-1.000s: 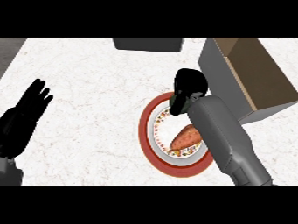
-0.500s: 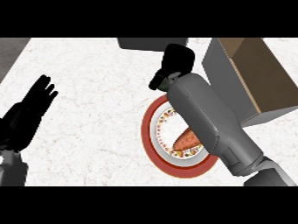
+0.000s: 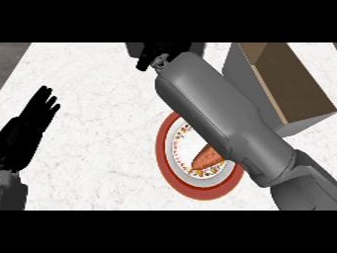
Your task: Pick the squash from the plate and place it in the cardboard box
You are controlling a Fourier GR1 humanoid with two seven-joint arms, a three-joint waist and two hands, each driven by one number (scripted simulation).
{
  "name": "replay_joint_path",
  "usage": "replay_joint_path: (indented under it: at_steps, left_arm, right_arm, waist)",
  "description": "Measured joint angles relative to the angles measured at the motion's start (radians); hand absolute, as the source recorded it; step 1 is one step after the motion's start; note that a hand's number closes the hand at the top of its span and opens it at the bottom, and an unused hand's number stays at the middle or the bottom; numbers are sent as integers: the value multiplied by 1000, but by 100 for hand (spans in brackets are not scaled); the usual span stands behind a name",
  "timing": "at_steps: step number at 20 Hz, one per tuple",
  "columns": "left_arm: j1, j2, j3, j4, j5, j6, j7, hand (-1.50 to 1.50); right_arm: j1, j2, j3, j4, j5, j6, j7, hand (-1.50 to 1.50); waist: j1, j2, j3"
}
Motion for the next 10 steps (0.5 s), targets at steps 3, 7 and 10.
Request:
replay_joint_path:
  at_steps: [3, 7, 10]
  left_arm:
    - [16, -5, 2, -11, -2, 6, 0, 0]
    - [39, 1, 18, -25, 8, 3, 2, 0]
    - [47, -1, 20, -33, 4, 8, 0, 0]
  right_arm:
    - [-62, -5, -23, 19, 39, -6, 29, 150]
    - [-110, -34, -57, 29, 89, -2, 54, 150]
    - [-110, -72, -87, 35, 115, -3, 53, 150]
  waist:
    - [-14, -2, 0]
    - [-32, -5, 0]
    - [-41, -5, 1]
